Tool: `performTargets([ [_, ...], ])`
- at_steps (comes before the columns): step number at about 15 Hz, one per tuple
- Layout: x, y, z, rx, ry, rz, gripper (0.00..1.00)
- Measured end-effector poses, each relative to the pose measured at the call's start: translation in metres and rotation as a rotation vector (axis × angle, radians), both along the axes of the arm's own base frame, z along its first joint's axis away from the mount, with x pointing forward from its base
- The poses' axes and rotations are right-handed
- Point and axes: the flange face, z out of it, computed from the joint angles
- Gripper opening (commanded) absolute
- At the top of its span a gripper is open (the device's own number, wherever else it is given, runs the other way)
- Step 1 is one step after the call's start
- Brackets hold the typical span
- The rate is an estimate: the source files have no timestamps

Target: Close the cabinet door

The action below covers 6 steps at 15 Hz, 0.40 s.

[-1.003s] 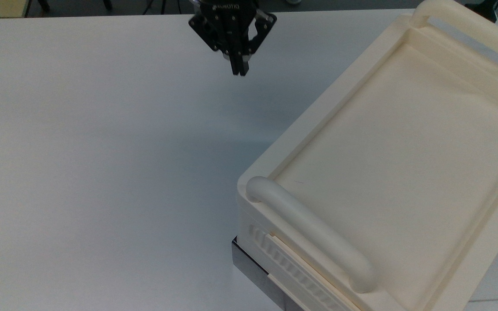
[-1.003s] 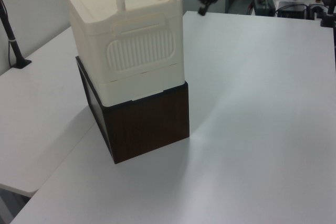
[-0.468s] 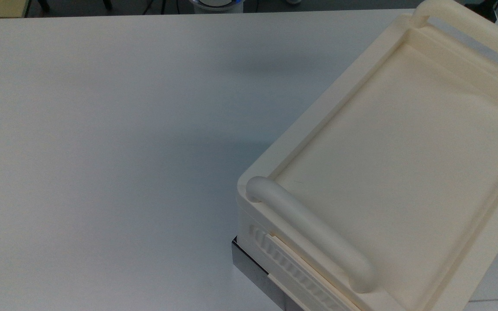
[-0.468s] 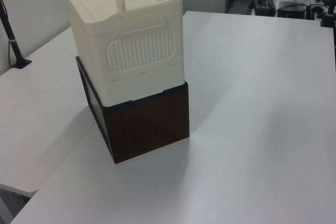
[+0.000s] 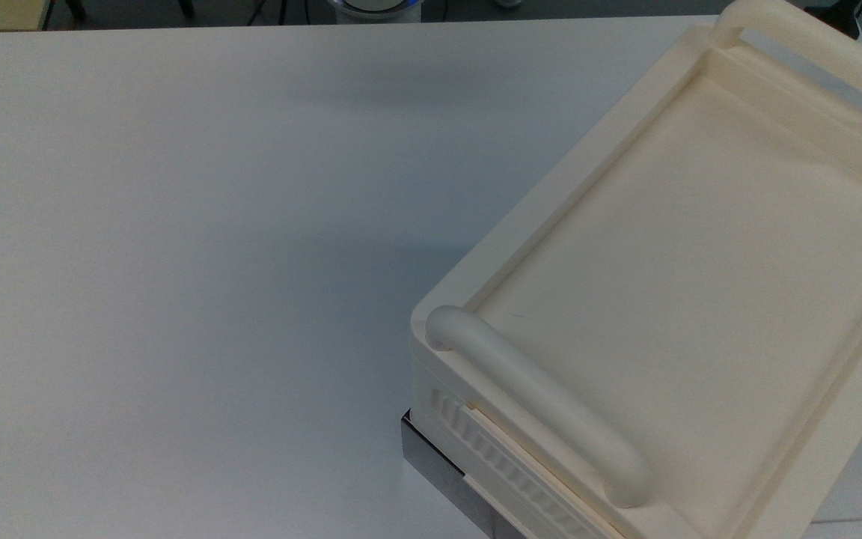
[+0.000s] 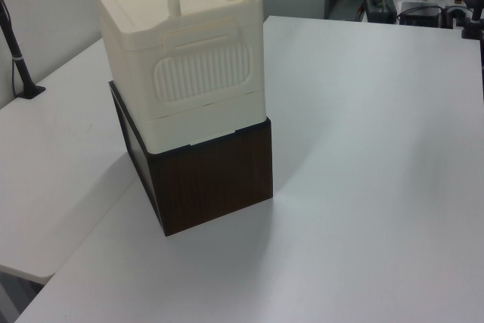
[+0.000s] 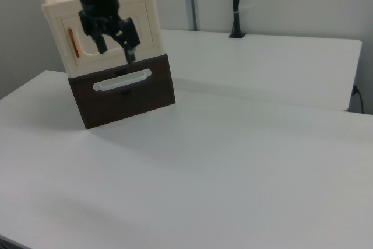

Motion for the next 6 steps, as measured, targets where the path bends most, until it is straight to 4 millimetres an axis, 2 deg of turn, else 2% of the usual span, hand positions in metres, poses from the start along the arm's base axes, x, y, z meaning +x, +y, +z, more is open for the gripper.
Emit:
performTargets([
  [2, 0.004, -0.009, -0.008, -0.002, 0.009, 0.002, 1.0],
  [6, 0.017, -0.007, -0.019, -0.045, 0.012, 0.012, 1.0],
])
